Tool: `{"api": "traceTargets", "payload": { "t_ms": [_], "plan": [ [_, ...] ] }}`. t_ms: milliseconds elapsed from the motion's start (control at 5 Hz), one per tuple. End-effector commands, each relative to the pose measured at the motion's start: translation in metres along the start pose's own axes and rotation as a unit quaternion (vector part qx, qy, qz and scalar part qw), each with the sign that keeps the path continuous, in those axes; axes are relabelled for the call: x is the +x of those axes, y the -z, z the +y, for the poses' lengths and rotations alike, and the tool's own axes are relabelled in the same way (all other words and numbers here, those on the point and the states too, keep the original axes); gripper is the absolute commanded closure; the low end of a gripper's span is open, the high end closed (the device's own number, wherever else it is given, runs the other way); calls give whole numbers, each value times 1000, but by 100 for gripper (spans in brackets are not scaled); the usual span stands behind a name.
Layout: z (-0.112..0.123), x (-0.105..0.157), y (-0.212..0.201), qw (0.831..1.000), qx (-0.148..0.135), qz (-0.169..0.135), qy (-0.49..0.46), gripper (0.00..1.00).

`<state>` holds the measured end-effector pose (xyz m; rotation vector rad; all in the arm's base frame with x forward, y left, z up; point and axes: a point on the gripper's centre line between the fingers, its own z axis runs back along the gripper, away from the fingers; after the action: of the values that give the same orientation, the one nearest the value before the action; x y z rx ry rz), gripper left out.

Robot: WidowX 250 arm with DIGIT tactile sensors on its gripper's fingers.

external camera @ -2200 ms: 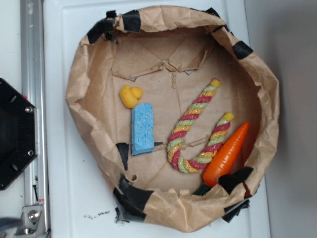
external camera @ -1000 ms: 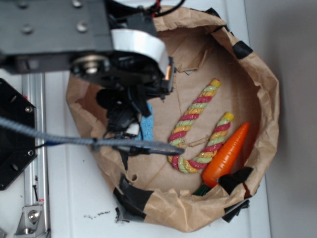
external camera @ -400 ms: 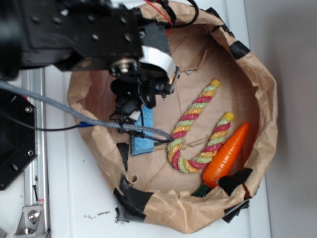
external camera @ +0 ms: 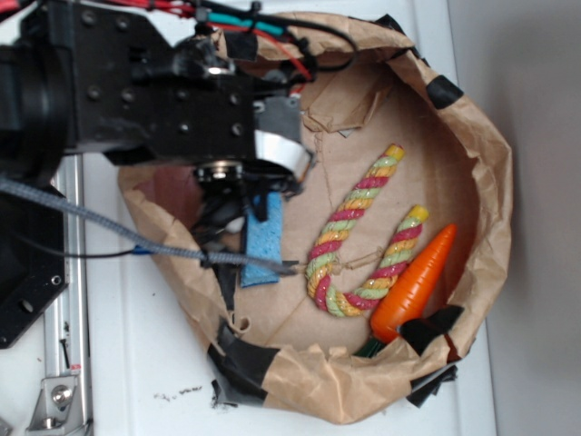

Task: Grab the yellow duck.

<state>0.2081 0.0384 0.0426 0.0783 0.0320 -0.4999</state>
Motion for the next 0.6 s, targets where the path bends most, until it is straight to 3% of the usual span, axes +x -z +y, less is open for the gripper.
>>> {"api": "traceTargets", "payload": {
  "t_ms": [0, 200, 400],
  "plan": [
    [18, -24, -3, 998, -13, 4, -53, 0],
    [27, -26, 1, 997, -9, 6, -74, 93],
    [33, -26, -1, 995, -5, 3, -97, 100]
  ]
}}
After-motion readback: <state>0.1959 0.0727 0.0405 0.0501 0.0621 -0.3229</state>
